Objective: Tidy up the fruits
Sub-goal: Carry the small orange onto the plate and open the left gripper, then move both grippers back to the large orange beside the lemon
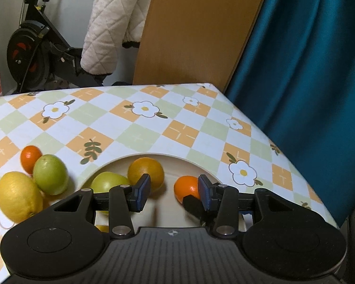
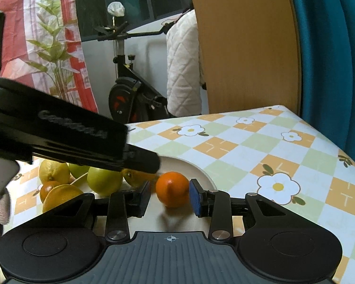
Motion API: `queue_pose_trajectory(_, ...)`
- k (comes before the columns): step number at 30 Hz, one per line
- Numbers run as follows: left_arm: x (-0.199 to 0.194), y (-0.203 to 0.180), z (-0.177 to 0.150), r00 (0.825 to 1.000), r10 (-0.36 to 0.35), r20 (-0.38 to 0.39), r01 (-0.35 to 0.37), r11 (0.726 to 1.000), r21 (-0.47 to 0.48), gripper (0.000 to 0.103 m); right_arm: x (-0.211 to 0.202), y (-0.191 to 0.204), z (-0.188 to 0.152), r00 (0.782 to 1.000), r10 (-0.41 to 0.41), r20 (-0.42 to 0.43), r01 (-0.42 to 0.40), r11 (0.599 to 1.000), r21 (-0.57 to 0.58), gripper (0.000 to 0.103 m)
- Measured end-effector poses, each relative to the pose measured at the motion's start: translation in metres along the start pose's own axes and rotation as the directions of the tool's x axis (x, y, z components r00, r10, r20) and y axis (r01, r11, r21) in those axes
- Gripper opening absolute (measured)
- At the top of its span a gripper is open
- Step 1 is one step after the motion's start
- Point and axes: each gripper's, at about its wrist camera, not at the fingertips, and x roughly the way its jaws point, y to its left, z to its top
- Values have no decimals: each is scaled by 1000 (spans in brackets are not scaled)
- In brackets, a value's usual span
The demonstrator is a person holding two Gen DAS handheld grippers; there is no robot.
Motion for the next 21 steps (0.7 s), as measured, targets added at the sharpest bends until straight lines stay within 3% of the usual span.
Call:
queue_pose_trajectory(9, -39, 31, -5, 994, 16, 110, -6, 995, -96, 47, -8, 9, -1, 999, 10, 41, -9, 999, -38, 34)
queue_pose_trajectory(21, -88, 90, 1, 979, 161, 122, -148, 983, -110, 47, -22, 32, 8, 998, 52, 48, -51, 998, -22, 34)
